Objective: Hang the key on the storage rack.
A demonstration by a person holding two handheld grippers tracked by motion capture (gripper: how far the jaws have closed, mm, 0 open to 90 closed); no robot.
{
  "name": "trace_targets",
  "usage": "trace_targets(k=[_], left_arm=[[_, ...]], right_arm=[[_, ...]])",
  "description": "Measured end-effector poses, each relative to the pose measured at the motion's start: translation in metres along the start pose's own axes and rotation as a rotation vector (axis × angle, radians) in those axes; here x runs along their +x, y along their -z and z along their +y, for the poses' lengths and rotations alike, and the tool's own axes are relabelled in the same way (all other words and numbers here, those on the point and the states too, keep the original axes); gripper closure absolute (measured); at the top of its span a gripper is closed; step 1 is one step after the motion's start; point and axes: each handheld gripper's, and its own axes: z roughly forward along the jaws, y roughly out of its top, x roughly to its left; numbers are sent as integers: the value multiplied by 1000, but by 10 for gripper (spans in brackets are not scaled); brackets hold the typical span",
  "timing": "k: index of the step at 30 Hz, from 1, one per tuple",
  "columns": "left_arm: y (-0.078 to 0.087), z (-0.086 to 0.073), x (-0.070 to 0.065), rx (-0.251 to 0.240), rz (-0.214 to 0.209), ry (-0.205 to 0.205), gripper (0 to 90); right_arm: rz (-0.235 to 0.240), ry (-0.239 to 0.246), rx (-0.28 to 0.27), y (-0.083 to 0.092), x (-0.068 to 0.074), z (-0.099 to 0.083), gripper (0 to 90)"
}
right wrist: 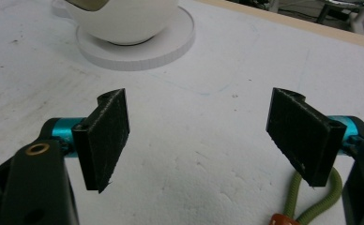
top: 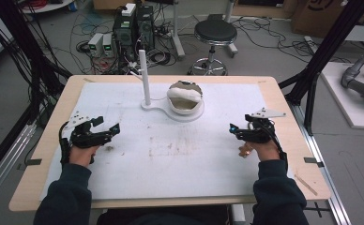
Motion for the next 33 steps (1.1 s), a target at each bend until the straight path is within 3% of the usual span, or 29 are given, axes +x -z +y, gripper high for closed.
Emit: trace_targets(k=[6, 10, 16, 20, 25, 28, 33], left_arm=[[0, 0, 1, -3, 1, 3, 154], [1, 0, 0, 1, 7, -5, 155], [2, 0, 0, 4, 23, -6, 158], [1, 0, 0, 5, 28, -10, 158], [-1, -1, 0, 14, 22, -9, 160], [-1, -1, 1, 14, 23, -4, 160], [-1, -1, 0, 14, 25, -6, 160]], right_arm=[[-25, -15, 8, 5, -4, -3, 220], [2, -32, 23, 7, -8, -7, 246], [-132, -58, 35, 13, -22, -20, 332], [-169, -156, 82, 17, -36, -30, 472], [-219, -253, 129, 17, -49, -39, 462], [-221, -228, 180, 7, -47, -41, 418], [-220, -166, 285, -8, -37, -42, 419]])
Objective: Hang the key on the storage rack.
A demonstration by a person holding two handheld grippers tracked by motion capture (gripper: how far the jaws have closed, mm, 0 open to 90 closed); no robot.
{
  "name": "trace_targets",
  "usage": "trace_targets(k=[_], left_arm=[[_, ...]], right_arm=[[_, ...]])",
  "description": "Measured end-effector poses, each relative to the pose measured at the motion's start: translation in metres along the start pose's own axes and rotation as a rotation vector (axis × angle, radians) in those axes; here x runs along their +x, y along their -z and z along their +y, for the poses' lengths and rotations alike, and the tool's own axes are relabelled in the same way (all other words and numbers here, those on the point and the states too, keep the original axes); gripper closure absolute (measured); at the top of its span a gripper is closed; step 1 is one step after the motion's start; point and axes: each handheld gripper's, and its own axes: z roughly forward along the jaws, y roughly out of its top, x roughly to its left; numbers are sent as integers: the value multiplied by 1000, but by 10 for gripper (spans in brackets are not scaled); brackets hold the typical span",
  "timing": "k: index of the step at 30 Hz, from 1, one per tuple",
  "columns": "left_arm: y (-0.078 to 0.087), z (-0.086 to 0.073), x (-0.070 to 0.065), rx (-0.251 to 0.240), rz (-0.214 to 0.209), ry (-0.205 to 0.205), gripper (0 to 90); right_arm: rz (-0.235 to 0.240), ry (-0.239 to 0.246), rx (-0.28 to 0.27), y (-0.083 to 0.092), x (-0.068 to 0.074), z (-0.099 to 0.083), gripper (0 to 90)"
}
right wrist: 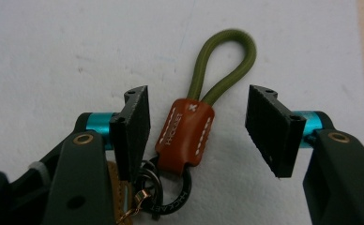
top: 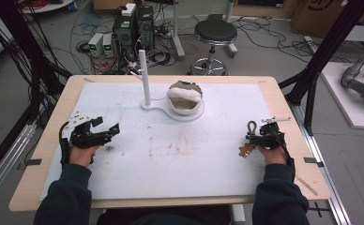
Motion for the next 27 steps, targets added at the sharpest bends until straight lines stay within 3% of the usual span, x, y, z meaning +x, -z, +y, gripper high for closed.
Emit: trace_targets(k=[1, 5, 10, 15, 16, 20, 27], left_arm=[[0, 0, 0, 0, 0, 0, 160], [0, -1, 1, 5, 1, 6, 160], [-1, -1, 1, 10, 0, 3, 163], [-1, -1, 1, 6, 0, 7, 166], [0, -1, 1, 4, 3, 8, 167], [1, 0, 3, 1, 10, 6, 170], [2, 0, 2, -4, 12, 3, 173]], right_arm=[[-4, 5, 36, -4, 1, -1, 438], [-8, -9, 47, -3, 2, -1, 473], [-6, 2, 62, 0, 8, 0, 682], [28, -14, 65, 1, 6, 1, 733], [57, -19, 56, 2, 5, 2, 734], [151, -21, -90, 15, 18, 12, 736], [252, 69, -279, 37, 58, 34, 736]])
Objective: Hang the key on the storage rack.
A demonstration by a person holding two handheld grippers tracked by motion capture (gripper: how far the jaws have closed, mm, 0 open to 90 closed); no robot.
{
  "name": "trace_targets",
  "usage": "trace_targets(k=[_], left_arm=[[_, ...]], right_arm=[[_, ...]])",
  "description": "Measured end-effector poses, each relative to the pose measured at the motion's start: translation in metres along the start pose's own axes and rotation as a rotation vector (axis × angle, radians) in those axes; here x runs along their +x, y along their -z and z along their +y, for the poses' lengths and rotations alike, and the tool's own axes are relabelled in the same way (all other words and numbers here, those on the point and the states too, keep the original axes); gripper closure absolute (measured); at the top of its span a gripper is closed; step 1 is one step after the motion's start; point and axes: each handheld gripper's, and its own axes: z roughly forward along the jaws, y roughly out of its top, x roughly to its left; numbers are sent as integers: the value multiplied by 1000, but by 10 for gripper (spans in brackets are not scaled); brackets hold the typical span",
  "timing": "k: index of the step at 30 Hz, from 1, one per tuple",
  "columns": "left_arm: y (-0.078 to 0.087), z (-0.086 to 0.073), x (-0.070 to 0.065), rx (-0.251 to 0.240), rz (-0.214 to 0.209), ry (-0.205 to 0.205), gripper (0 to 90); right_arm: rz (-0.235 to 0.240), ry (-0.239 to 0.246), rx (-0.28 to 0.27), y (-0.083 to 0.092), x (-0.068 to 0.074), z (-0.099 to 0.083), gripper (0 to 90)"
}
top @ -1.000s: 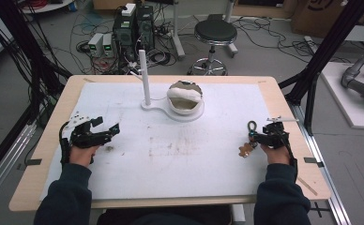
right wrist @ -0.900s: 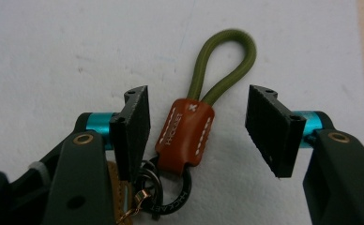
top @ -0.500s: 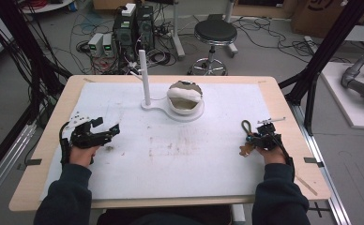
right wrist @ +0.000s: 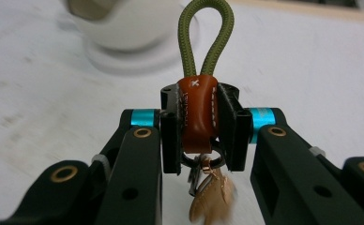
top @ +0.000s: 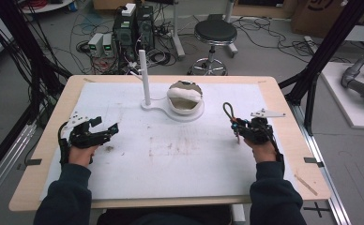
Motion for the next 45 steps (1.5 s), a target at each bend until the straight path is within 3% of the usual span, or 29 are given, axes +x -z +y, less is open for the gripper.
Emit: trace_targets(k=[6, 12, 19, 25, 34, 43, 45], left_arm=[[0, 0, 1, -3, 5, 2, 176], [1, 0, 1, -5, 4, -2, 176], [2, 0, 3, -11, 3, 4, 178], [2, 0, 3, -16, -1, 6, 182], [2, 0, 3, -22, -1, 9, 185], [3, 0, 4, -24, -4, 13, 185], [3, 0, 4, -26, -5, 17, 185]], right_arm=[[81, 81, -91, -4, 37, 24, 735], [175, 131, -152, -24, 73, 56, 735], [224, 212, -201, -45, 113, 90, 735], [222, 268, -219, -65, 141, 115, 735], [214, 309, -229, -89, 167, 140, 735], [161, 372, -147, -123, 185, 153, 734], [131, 389, -119, -131, 189, 153, 734]])
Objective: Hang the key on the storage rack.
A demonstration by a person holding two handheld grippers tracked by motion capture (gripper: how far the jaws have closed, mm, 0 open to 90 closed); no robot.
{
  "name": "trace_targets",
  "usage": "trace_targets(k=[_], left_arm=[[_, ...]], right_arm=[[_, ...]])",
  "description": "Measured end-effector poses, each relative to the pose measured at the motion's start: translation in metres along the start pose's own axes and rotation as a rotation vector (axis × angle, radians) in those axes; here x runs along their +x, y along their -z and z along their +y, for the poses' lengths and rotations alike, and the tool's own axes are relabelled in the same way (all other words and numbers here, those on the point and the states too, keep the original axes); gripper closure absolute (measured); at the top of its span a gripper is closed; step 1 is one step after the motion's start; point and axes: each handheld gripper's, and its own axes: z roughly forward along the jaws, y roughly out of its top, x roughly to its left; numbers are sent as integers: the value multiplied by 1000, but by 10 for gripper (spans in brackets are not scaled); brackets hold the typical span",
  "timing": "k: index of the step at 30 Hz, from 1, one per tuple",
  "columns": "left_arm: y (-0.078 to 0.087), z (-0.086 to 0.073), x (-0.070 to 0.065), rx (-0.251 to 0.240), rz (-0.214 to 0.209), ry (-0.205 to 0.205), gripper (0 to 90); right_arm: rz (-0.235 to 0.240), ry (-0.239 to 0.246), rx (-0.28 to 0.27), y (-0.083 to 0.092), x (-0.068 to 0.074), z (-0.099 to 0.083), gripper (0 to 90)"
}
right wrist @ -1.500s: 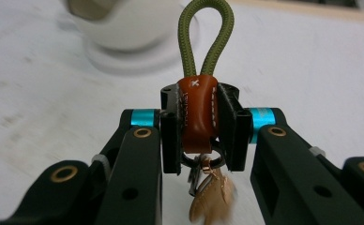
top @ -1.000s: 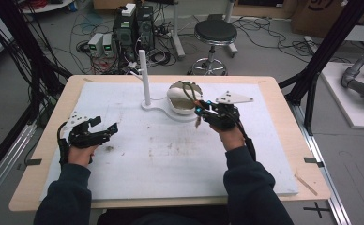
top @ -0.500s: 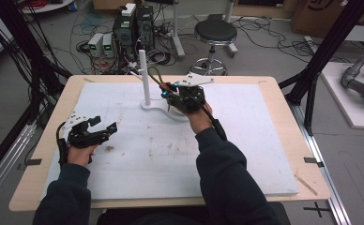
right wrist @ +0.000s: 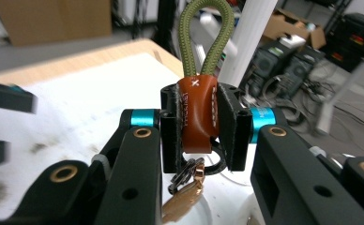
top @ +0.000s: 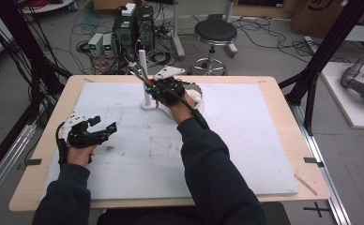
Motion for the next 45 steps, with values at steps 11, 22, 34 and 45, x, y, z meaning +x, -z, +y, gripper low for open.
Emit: trace_targets(k=[11, 22, 34, 45], left_arm=[[-1, 0, 0, 4, -4, -6, 185], [1, 0, 1, -1, 4, -6, 185], [1, 0, -1, -1, -4, -7, 185], [2, 1, -2, -15, -16, -7, 185]], right_arm=[[-40, -15, 78, -22, -4, -10, 663], [44, -94, 5, 18, -36, -25, 408], [99, -122, 65, 73, -71, -72, 248], [52, -164, 5, 128, -92, -124, 298]])
